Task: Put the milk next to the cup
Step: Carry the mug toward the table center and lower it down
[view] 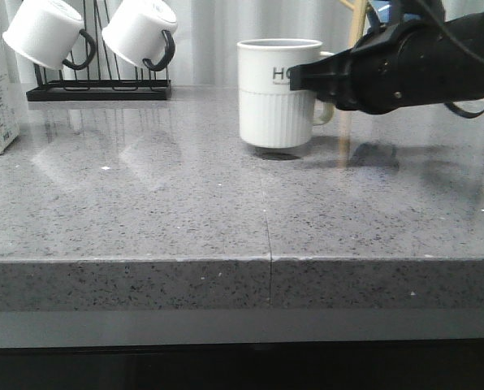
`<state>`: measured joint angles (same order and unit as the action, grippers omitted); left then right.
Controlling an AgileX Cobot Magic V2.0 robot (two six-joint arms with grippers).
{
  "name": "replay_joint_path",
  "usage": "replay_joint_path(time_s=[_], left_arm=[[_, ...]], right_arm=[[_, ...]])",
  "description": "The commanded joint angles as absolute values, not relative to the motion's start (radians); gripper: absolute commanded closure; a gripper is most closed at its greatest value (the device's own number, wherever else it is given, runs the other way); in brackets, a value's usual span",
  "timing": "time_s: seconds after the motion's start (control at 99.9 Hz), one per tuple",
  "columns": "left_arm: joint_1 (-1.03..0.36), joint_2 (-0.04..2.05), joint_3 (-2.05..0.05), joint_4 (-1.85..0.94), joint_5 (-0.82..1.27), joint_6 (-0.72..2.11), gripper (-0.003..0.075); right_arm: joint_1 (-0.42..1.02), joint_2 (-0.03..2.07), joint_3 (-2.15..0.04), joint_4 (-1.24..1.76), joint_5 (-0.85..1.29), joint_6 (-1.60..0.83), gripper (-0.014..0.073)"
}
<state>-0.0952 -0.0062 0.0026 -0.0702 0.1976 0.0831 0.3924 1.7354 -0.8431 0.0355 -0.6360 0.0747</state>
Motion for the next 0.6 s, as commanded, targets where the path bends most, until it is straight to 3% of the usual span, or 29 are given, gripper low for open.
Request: replay_joint_path(time_s=[0.0, 0.19, 0.41, 0.59], left_arm=[[-0.094, -0.037, 0.044, -0.081, 0.115, 0.081, 0.0741], [-0.094, -0.037, 0.044, -0.081, 0.115, 0.081, 0.0741], [-0.094, -0.037, 0.044, -0.081, 0.115, 0.081, 0.0741], [-0.094, -0.037, 0.044, -0.081, 0.115, 0.081, 0.0741]], right_arm=[[0.406, 1.711, -0.885, 0.039, -0.739, 0.082, 0.0521], [0.423, 1.723, -0.890, 0.039, -0.749, 0.082, 0.0515], [0.423, 1.723, -0.873, 0.040, -0.749, 0.082, 0.0342], [0.423, 1.714, -0.832, 0.040, -0.755, 0.082, 0.0344]])
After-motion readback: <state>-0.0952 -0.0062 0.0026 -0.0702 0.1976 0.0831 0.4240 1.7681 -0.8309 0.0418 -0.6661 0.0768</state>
